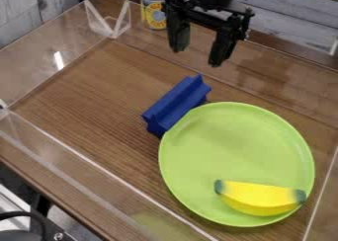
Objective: Put the blue object in the green plate
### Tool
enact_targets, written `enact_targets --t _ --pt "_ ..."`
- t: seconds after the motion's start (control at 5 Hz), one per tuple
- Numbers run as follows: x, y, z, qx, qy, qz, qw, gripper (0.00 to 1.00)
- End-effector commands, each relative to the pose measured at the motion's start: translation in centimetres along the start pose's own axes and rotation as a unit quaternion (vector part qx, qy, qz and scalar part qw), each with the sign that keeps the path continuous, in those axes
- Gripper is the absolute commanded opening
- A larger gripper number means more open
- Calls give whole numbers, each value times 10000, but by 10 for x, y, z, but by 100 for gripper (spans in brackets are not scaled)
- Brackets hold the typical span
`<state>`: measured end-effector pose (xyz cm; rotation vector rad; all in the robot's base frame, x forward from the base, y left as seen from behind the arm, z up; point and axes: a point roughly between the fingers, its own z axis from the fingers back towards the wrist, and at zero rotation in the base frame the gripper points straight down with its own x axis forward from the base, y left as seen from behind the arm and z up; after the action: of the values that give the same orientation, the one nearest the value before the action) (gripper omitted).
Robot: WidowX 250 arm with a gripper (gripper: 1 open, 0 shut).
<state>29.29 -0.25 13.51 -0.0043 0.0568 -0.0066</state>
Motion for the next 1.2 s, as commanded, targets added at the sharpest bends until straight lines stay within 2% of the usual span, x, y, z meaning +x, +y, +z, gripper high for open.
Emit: enact_targets --t 0.0,0.2,0.4,1.0 --pt "0 1 -12 -3 -13 -109 9999 100" --pt "-4 2 -29 21 -61 -329 9994 100" --pt "-2 4 -38 49 -113 -613 9980 100" --pt "0 10 -55 72 -157 -1086 9939 100"
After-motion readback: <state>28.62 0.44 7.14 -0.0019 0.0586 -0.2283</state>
